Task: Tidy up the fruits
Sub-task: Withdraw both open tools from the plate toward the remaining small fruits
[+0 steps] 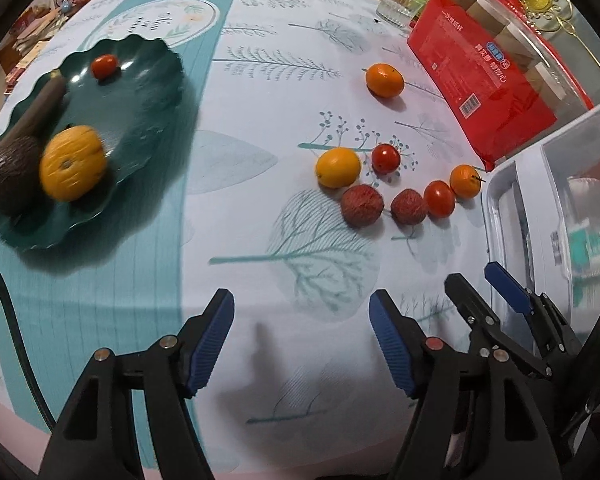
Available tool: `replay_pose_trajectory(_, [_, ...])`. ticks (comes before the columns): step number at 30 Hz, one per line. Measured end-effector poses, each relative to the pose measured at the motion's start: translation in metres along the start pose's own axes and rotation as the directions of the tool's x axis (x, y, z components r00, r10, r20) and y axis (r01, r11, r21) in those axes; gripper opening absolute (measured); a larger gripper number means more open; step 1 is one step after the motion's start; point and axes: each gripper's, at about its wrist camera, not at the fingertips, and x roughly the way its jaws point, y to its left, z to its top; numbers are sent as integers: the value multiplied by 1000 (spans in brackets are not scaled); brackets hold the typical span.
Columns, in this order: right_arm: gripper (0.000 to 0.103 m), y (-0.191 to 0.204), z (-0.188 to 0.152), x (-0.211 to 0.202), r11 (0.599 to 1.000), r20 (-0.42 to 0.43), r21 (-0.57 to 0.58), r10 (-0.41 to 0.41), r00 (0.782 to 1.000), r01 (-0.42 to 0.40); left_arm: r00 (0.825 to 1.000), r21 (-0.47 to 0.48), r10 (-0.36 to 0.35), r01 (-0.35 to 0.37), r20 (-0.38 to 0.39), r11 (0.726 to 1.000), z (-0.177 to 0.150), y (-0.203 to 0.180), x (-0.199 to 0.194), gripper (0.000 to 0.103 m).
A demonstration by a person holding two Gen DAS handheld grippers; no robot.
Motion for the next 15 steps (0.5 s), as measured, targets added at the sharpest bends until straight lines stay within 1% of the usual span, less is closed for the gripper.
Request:
replay_pose_trajectory(3, [57, -1, 7, 10, 1000, 13, 0, -8, 1000, 8, 1000, -2, 4, -4, -11, 1000, 12, -8, 10, 69])
replay_pose_trajectory(8, [57, -5, 18, 21, 1000, 65, 17, -23, 998, 22, 1000, -20, -3, 3, -14, 1000, 30, -17, 24, 69])
replay_pose_trajectory(15, [57, -12, 31, 44, 999, 85, 38, -12, 996, 9, 1000, -54, -16, 17, 21, 998, 51, -23, 37, 69])
